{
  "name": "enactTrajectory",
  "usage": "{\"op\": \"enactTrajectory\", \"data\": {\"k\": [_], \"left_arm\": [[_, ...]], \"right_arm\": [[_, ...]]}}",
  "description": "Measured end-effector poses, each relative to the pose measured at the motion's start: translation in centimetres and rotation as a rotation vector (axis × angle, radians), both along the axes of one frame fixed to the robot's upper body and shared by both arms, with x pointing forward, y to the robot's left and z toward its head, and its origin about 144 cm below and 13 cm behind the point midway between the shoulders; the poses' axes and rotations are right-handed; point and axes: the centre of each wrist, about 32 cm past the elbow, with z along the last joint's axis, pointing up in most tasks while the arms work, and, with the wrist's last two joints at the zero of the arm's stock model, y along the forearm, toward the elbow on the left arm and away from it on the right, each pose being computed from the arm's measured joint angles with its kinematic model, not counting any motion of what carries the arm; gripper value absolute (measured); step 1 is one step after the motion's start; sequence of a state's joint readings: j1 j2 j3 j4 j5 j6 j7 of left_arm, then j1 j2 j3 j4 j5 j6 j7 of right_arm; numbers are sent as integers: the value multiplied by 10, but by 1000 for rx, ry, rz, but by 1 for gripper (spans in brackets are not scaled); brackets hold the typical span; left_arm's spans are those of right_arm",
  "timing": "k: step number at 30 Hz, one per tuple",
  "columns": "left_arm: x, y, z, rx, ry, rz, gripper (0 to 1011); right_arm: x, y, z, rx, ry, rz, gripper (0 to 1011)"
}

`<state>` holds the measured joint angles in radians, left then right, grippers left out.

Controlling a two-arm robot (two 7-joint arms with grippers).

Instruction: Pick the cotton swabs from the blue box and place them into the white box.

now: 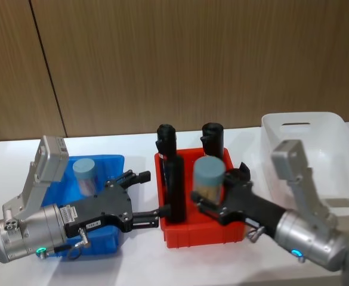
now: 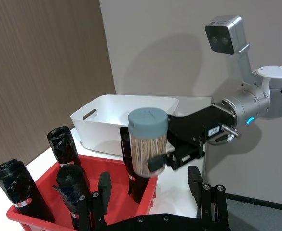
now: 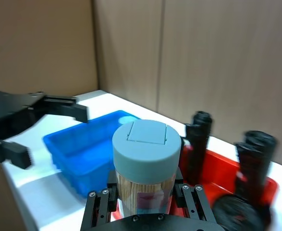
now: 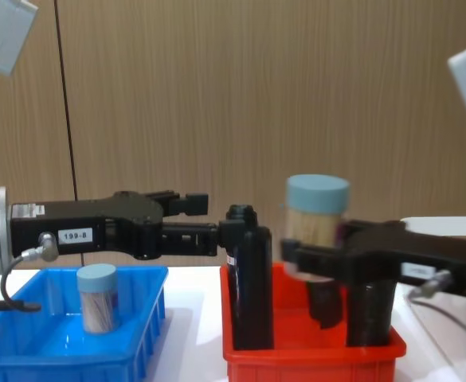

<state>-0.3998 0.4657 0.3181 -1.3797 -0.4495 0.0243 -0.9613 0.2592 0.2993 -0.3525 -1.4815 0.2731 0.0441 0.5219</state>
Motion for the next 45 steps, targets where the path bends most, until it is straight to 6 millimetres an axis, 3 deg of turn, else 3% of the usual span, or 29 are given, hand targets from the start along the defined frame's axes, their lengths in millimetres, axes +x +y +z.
{"op": "enactTrajectory", "data": {"k": [15, 27, 45], "left_arm": [[0, 0, 0, 0, 0, 0, 1004], [0, 0, 0, 0, 0, 0, 1004], [0, 0, 0, 0, 0, 0, 1004]], "right_arm": [[-14, -65, 11, 19, -29, -175, 645], [-20, -102, 25, 12, -48, -291, 645], [16, -134, 17, -46, 4, -485, 645]]}}
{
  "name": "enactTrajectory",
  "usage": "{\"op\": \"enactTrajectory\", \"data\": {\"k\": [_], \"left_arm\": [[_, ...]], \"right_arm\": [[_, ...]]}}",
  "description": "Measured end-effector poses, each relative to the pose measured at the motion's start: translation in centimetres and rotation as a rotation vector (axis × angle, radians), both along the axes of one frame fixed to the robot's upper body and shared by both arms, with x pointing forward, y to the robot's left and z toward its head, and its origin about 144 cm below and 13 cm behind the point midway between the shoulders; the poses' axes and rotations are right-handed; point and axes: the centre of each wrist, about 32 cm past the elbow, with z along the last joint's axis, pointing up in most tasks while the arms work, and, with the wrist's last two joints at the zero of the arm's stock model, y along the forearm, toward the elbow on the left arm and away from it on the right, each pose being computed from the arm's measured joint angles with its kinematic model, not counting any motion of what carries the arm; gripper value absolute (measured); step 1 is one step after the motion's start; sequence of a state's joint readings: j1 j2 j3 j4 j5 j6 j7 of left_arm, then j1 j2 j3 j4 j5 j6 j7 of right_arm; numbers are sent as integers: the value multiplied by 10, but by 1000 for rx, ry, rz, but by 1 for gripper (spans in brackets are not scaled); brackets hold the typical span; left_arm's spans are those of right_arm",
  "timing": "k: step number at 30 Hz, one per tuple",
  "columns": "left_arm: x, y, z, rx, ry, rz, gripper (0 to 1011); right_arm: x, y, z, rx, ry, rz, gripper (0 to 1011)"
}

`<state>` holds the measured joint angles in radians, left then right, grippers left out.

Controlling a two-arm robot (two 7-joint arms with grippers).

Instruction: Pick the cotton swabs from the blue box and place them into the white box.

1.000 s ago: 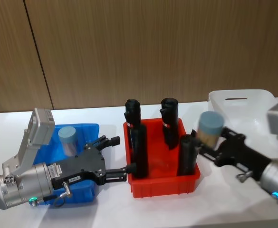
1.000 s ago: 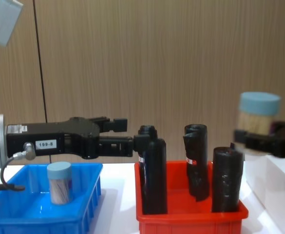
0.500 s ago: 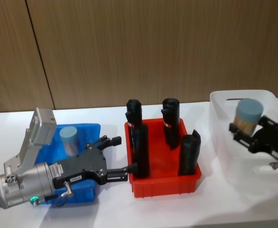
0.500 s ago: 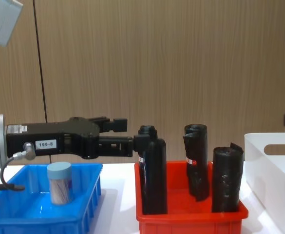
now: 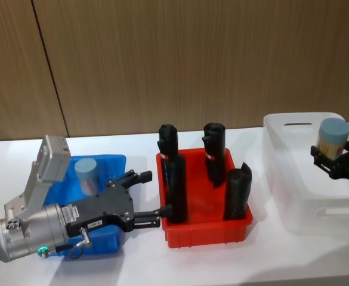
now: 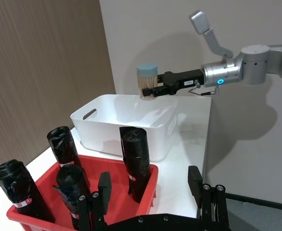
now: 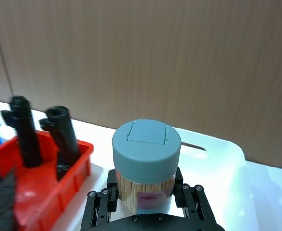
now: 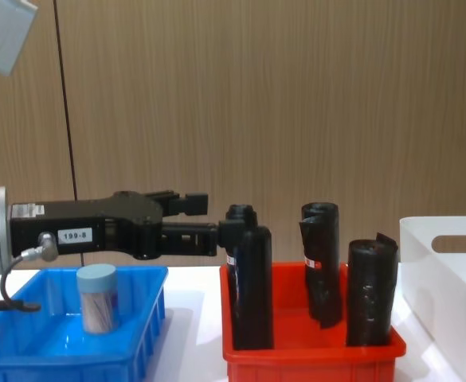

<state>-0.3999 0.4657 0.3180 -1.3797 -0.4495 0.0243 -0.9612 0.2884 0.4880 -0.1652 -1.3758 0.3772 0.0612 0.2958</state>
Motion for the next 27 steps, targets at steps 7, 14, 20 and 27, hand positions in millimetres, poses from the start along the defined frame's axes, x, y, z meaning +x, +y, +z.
{"op": "enactTrajectory", "data": {"k": [7, 14, 20, 27], "left_arm": [[0, 0, 0, 0, 0, 0, 1004], [0, 0, 0, 0, 0, 0, 1004], [0, 0, 0, 0, 0, 0, 1004], [-2, -4, -1, 4, -4, 30, 1004]], "right_arm": [[17, -5, -7, -6, 38, -46, 731], [27, -8, -12, -7, 61, -71, 930], [32, -8, -12, -3, 63, -79, 1001], [30, -6, -13, -3, 61, -77, 1001]]}}
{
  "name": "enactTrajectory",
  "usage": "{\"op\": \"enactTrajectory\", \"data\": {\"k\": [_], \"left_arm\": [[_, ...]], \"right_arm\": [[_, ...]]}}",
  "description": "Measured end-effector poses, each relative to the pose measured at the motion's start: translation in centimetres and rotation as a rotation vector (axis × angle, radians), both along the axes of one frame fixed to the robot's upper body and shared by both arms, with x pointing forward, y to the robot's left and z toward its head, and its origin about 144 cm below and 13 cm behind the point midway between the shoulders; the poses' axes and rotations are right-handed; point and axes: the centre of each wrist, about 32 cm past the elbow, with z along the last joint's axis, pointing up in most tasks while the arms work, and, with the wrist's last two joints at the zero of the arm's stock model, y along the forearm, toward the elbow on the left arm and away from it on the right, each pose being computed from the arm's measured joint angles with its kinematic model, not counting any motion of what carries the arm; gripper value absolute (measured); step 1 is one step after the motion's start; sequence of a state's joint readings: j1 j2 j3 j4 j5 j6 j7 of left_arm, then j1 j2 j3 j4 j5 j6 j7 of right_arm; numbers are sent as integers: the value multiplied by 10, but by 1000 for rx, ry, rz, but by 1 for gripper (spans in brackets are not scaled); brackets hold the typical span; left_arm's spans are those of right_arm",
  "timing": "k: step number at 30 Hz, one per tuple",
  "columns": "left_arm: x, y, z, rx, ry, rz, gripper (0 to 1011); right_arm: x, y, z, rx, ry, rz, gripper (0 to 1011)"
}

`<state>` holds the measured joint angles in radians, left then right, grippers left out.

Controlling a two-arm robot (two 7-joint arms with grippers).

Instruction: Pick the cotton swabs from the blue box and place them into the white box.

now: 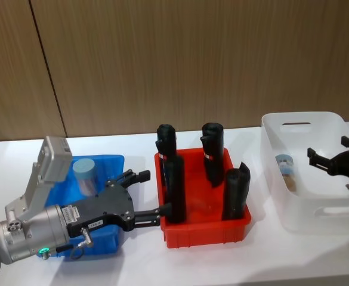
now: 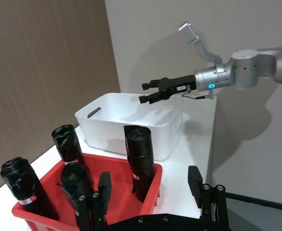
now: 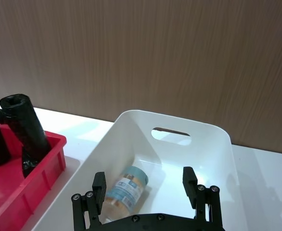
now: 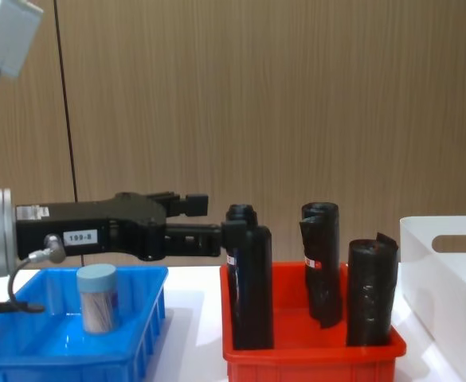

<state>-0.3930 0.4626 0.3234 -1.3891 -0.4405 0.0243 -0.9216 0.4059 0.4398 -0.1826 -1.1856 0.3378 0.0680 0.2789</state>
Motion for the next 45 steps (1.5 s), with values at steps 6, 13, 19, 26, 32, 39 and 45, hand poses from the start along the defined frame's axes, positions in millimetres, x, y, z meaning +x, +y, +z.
{"op": "enactTrajectory", "data": {"k": [6, 13, 19, 26, 32, 39, 45], "left_arm": [[-4, -8, -2, 8, -11, 52, 1004], [-9, -18, -4, 16, -26, 118, 1004], [-14, -28, -7, 22, -41, 178, 1004], [-20, -37, -9, 27, -58, 242, 1004], [-25, -46, -10, 30, -75, 299, 1004], [-31, -56, -12, 31, -95, 363, 1004], [-36, -64, -13, 30, -113, 422, 1004]], "right_arm": [[-10, 14, -3, 2, -14, 14, 1001], [-25, 34, -7, 10, -37, 33, 1001], [-41, 52, -9, 20, -59, 47, 1002], [-60, 71, -10, 39, -82, 61, 1002], [-77, 87, -8, 58, -105, 70, 1002], [-97, 104, -5, 84, -129, 77, 1002], [-112, 115, -2, 105, -146, 79, 1002]]}}
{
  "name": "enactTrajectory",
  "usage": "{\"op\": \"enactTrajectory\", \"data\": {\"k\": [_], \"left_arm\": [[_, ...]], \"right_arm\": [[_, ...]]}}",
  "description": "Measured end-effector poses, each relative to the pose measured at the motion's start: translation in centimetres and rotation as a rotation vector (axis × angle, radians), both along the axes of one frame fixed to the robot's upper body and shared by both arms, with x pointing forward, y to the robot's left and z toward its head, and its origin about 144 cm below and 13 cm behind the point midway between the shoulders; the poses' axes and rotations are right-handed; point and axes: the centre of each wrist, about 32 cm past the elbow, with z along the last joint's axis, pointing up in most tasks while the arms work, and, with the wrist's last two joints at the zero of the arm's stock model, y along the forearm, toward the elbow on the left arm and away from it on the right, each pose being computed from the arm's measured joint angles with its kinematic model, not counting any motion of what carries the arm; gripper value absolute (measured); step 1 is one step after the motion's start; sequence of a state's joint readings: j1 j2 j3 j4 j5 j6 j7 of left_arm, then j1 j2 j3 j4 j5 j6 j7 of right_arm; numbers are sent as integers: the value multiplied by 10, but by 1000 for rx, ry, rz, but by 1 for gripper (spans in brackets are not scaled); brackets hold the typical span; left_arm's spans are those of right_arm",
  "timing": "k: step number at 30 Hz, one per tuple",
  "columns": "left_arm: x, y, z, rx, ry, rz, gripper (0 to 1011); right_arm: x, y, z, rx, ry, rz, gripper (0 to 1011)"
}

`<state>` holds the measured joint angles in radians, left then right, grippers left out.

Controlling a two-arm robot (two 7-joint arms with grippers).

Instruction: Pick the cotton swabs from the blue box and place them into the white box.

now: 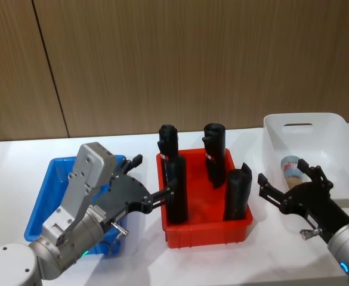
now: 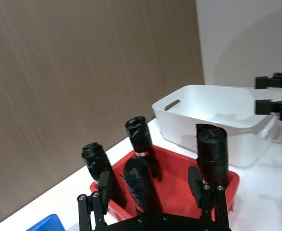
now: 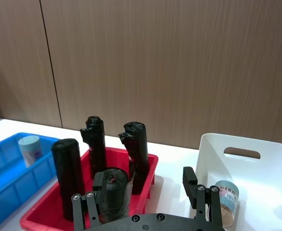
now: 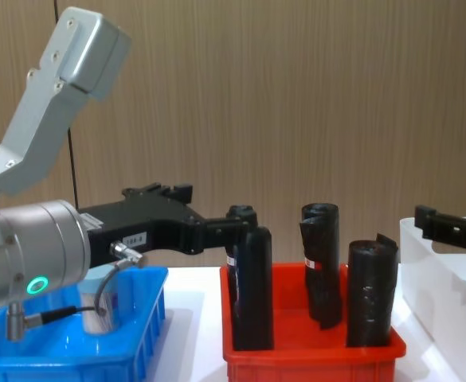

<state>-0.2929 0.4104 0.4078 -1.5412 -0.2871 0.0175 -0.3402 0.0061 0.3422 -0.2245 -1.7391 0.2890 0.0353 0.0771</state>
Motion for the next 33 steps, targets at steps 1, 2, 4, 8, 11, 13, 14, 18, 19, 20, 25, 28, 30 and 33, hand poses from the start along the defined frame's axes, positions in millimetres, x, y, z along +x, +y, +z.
{"op": "enactTrajectory", "data": {"k": [1, 2, 4, 8, 11, 13, 14, 18, 19, 20, 25, 28, 30, 33], "left_arm": [[-1, -1, 0, 0, -3, 7, 1004], [-1, -2, 0, 0, -5, 14, 1004], [-3, -5, -1, -1, -13, 37, 1004], [-8, -11, -1, -2, -29, 79, 1004], [-10, -14, -2, -4, -37, 102, 1004], [-12, -17, -2, -6, -45, 123, 1004], [-13, -18, -2, -6, -48, 129, 1004], [-17, -24, -3, -10, -65, 173, 1004], [-18, -25, -3, -11, -68, 180, 1004], [-19, -26, -3, -11, -70, 187, 1004], [-23, -31, -3, -15, -85, 224, 1004], [-24, -32, -3, -16, -89, 234, 1004], [-24, -33, -3, -17, -91, 237, 1004], [-24, -33, -3, -17, -91, 239, 1004]], "right_arm": [[-1, 1, 0, 1, -1, 0, 1002], [-2, 2, 1, 3, -3, 0, 1002], [-5, 3, 1, 7, -4, 0, 1002], [-6, 4, 1, 10, -6, -1, 1002], [-7, 4, 1, 10, -6, -1, 1001], [-7, 4, 1, 10, -6, 0, 1001], [-7, 4, 1, 10, -6, 0, 1002], [-7, 4, 2, 10, -7, -1, 1002], [-7, 4, 2, 10, -7, -1, 1002], [-7, 4, 2, 10, -7, -1, 1002], [-7, 4, 2, 10, -7, -1, 1002], [-7, 4, 2, 10, -7, -1, 1001], [-7, 4, 2, 10, -7, -1, 1002], [-7, 4, 2, 10, -6, -1, 1002]]}}
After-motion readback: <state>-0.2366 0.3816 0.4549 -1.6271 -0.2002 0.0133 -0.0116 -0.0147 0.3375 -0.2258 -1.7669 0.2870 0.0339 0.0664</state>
